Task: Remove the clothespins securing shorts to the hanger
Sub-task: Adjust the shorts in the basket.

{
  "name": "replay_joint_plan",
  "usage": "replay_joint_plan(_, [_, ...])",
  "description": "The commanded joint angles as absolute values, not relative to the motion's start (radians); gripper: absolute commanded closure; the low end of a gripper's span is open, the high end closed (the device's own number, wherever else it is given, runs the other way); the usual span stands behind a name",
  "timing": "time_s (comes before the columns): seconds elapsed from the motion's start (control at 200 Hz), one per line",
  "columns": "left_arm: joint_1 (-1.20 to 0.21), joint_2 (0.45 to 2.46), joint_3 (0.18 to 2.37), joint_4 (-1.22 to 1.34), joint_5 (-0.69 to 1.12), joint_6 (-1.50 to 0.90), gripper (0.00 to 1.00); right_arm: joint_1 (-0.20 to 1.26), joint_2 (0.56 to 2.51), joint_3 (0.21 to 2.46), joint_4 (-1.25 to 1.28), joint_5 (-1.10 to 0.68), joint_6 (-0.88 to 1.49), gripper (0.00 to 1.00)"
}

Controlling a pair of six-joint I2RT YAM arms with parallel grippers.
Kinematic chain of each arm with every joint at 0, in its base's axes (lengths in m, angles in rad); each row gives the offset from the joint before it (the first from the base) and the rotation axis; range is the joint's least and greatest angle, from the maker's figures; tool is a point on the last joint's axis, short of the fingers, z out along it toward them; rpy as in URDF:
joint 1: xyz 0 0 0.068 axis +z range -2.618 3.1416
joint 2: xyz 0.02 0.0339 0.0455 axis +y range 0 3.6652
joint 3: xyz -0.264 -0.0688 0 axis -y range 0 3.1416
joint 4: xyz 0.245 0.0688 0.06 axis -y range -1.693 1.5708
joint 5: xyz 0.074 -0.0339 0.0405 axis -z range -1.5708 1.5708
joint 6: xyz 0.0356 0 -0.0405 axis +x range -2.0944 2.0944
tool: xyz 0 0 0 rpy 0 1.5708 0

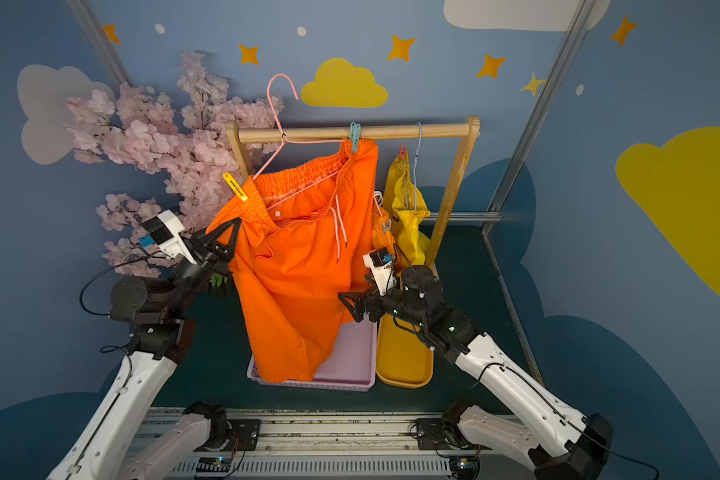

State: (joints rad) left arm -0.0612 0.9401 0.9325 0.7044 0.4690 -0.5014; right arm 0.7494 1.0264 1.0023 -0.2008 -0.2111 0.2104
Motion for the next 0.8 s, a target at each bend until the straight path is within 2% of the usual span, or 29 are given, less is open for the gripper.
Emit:
replay_joint_plan(0.0, [0.082,1.040,0.924,1.243,0.647,-0.952,0.97,0.735,1.027,1.040,-0.231,-0.224,0.201,0.02])
replay_joint_plan(0.085, [0.145,1.097,0.892,1.397,0.680,-1.096,0.97,0.717,1.010,1.049,-0.261,-0.219,0.197,0.02])
replay_joint_plan(0.46, [0.187,0.913,0.784,1.324,0.738,-1.023,0.97,0.638,1.023,1.174,-0.353,-0.232,0.171,0.03])
replay_joint_plan(0.791, [0.192,0.823,0.798,1.347,0.713,-1.020,0.97,0.640,1.110,1.423,-0.418,-0.305,0.085,0.03])
